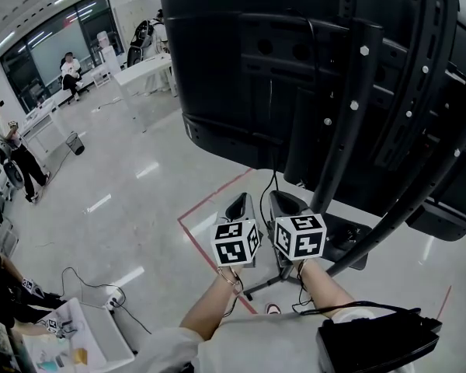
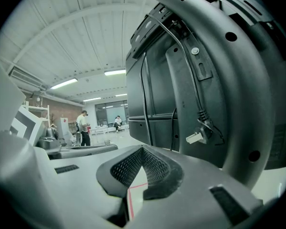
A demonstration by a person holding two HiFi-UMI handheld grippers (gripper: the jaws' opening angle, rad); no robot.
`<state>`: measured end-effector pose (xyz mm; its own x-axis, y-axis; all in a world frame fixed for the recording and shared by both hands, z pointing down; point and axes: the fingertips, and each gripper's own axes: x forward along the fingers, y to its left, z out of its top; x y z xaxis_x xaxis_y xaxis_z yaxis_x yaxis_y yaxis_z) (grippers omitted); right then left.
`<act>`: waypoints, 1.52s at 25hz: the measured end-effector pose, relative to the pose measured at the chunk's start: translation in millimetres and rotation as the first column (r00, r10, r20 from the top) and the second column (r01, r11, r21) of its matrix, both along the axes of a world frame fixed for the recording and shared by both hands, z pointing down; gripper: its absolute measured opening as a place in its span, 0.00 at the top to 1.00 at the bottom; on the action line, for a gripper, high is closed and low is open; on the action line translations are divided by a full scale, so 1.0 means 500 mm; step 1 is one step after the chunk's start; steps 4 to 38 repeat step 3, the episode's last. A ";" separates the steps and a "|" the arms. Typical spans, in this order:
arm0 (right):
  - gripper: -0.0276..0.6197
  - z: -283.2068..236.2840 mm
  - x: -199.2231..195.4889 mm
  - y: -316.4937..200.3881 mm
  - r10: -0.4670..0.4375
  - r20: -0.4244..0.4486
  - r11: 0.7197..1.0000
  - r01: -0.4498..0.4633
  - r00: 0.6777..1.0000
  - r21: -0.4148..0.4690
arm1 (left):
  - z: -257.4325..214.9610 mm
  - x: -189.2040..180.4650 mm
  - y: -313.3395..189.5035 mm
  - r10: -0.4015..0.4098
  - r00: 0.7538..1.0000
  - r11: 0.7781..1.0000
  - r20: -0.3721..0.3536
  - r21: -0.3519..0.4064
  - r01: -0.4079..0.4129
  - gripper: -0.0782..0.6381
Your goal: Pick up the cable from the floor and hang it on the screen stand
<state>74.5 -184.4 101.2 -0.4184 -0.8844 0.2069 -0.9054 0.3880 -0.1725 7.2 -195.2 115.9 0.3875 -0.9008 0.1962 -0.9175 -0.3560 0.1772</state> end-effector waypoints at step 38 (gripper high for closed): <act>0.93 -0.003 -0.001 0.004 0.001 0.001 1.000 -0.001 1.000 0.000 | -0.012 -0.003 0.001 0.001 1.000 1.000 -0.009 0.007 -0.001 0.89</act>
